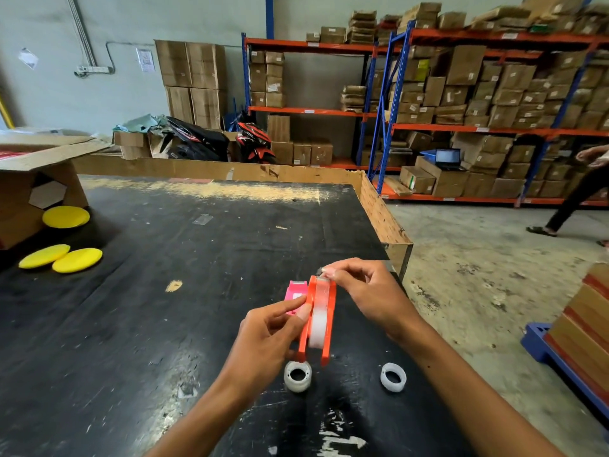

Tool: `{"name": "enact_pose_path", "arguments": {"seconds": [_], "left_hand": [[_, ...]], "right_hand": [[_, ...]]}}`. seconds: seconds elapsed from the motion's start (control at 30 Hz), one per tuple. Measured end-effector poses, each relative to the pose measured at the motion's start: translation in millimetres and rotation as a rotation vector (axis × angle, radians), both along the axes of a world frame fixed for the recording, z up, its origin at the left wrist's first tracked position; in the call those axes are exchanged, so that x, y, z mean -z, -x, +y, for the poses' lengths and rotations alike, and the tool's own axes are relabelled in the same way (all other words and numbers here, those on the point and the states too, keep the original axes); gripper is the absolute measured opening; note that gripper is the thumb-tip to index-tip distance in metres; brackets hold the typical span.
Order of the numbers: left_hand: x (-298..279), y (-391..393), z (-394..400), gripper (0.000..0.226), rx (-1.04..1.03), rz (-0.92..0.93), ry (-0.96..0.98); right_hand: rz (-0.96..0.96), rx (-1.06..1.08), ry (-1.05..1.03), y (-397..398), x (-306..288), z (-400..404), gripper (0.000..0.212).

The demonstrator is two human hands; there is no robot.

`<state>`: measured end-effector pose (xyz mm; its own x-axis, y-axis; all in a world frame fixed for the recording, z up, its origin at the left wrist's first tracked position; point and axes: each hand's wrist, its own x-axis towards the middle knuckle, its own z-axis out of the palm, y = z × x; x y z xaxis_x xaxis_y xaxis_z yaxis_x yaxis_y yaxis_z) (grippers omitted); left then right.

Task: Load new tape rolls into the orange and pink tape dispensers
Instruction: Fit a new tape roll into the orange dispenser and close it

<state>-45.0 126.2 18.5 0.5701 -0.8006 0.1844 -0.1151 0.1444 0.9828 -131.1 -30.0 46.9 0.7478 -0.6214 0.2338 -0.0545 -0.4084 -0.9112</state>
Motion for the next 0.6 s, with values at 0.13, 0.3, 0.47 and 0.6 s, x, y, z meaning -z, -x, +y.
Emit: {"name": "enact_pose_path", "arguments": {"seconds": [0.13, 0.3, 0.47, 0.6], "left_hand": [[9, -1, -2, 0.02, -0.008, 0.046, -0.034], [5, -3, -17, 0.016, -0.052, 0.16, -0.081], [12, -12, -54, 0.021, -0.074, 0.222, -0.141], [23, -11, -78, 0.027, -0.058, 0.194, -0.173]], "right_hand": [[0.052, 0.027, 0.07, 0, 6, 0, 0.027], [-0.006, 0.093, -0.023, 8, 14, 0, 0.014], [0.033, 0.083, -0.118, 20, 24, 2, 0.01], [0.004, 0.147, -0.146, 20, 33, -7, 0.014]]}}
